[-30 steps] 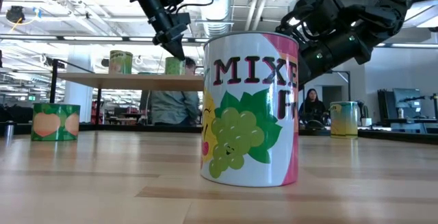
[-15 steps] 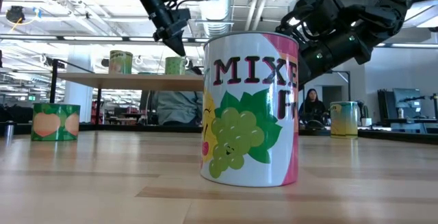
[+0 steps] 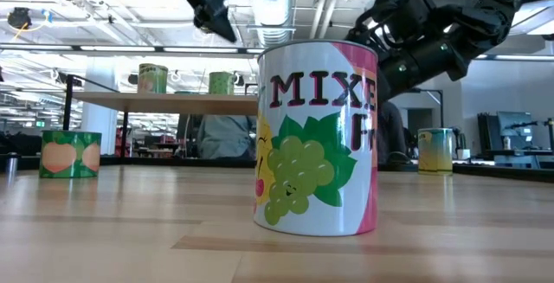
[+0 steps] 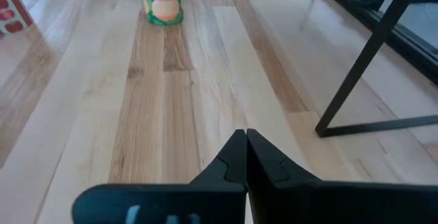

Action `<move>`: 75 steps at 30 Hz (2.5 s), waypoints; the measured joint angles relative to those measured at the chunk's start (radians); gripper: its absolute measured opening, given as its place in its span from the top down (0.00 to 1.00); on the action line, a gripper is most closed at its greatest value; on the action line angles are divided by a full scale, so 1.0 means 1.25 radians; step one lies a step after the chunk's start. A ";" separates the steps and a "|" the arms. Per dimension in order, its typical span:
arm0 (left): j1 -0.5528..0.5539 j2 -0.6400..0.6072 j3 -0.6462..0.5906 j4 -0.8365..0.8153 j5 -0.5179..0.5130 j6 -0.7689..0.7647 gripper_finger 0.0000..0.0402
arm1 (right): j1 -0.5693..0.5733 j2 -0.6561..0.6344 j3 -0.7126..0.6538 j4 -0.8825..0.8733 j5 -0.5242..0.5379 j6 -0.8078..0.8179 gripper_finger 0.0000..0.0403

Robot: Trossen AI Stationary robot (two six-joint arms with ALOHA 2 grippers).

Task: Pick and place cans onto a shelf
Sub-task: Put the canned peaches on the shelf

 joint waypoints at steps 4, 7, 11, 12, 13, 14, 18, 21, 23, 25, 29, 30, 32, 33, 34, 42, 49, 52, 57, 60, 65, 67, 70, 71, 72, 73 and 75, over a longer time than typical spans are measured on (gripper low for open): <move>-0.071 -0.101 -0.121 0.117 0.044 -0.013 0.99 | 0.000 0.000 0.000 0.013 0.000 -0.006 0.97; -0.133 -0.186 -0.253 0.241 0.057 -0.032 0.99 | 0.000 0.000 0.000 0.012 0.000 -0.012 0.97; -0.213 -0.290 -0.445 0.428 0.059 -0.064 1.00 | 0.003 0.000 0.000 0.012 -0.003 -0.012 0.97; -0.231 -0.313 -0.493 0.471 0.060 -0.073 1.00 | 0.006 -0.002 0.000 0.011 -0.002 -0.012 0.97; -0.248 -0.333 -0.538 0.509 0.062 -0.083 1.00 | 0.010 -0.008 0.000 0.009 -0.003 -0.013 0.98; -0.264 -0.349 -0.584 0.558 0.068 -0.097 1.00 | 0.014 -0.016 0.000 0.010 -0.003 -0.014 0.98; -0.317 -0.402 -0.750 0.754 0.101 -0.141 1.00 | 0.036 -0.066 0.000 -0.023 0.012 -0.014 0.98; -0.344 -0.423 -0.857 0.888 0.108 -0.158 1.00 | 0.060 -0.116 0.000 -0.083 0.061 0.004 0.98; -0.354 -0.429 -0.911 0.973 0.108 -0.166 1.00 | 0.079 -0.152 0.000 -0.142 0.112 0.025 0.98; -0.356 -0.438 -0.953 1.028 0.111 -0.171 1.00 | 0.097 -0.187 0.000 -0.207 0.160 0.049 0.98; -0.356 -0.447 -0.998 1.090 0.111 -0.209 1.00 | 0.121 -0.258 0.000 -0.342 0.208 0.129 0.98; -0.356 -0.449 -1.005 1.103 0.112 -0.218 1.00 | 0.124 -0.275 0.000 -0.374 0.211 0.152 0.98; -0.356 -0.457 -1.015 1.113 0.112 -0.223 1.00 | 0.125 -0.305 0.000 -0.433 0.227 0.192 0.97; -0.356 -0.462 -1.017 1.111 0.112 -0.224 1.00 | 0.123 -0.320 0.000 -0.461 0.232 0.207 0.97; -0.356 -0.470 -1.020 1.111 0.112 -0.224 1.00 | 0.119 -0.334 0.000 -0.489 0.235 0.220 0.97; -0.344 -0.578 -1.078 1.110 0.113 -0.195 1.00 | 0.044 -0.375 0.086 -0.766 0.249 0.315 0.97; -0.316 -0.673 -1.117 1.074 0.113 -0.218 1.00 | -0.082 -0.367 0.200 -1.008 0.240 0.343 0.96; -0.303 -0.692 -1.122 1.045 0.113 -0.218 1.00 | -0.156 -0.367 0.223 -1.073 0.206 0.333 0.93; -0.276 -0.701 -1.123 1.007 0.113 -0.219 1.00 | -0.260 -0.367 0.235 -1.091 0.140 0.274 0.86; -0.264 -0.701 -1.123 1.007 0.113 -0.219 1.00 | -0.283 -0.367 0.235 -1.094 0.121 0.256 0.83; -0.244 -0.701 -1.123 1.025 0.129 -0.245 1.00 | -0.267 -0.369 0.242 -1.145 0.120 0.253 0.79; -0.235 -0.700 -1.123 1.033 0.168 -0.248 1.00 | -0.250 -0.370 0.248 -1.157 0.120 0.259 0.79; -0.226 -0.700 -1.123 1.035 0.217 -0.245 1.00 | -0.215 -0.369 0.248 -1.152 0.119 0.261 0.79; -0.223 -0.700 -1.123 1.035 0.231 -0.240 1.00 | -0.204 -0.368 0.248 -1.150 0.119 0.261 0.80; -0.222 -0.700 -1.123 1.035 0.246 -0.234 1.00 | -0.191 -0.367 0.248 -1.149 0.119 0.261 0.80; -0.221 -0.700 -1.123 1.035 0.263 -0.229 1.00 | -0.178 -0.367 0.248 -1.147 0.119 0.261 0.80; -0.221 -0.699 -1.123 1.035 0.288 -0.216 1.00 | -0.153 -0.367 0.238 -1.111 0.119 0.260 0.82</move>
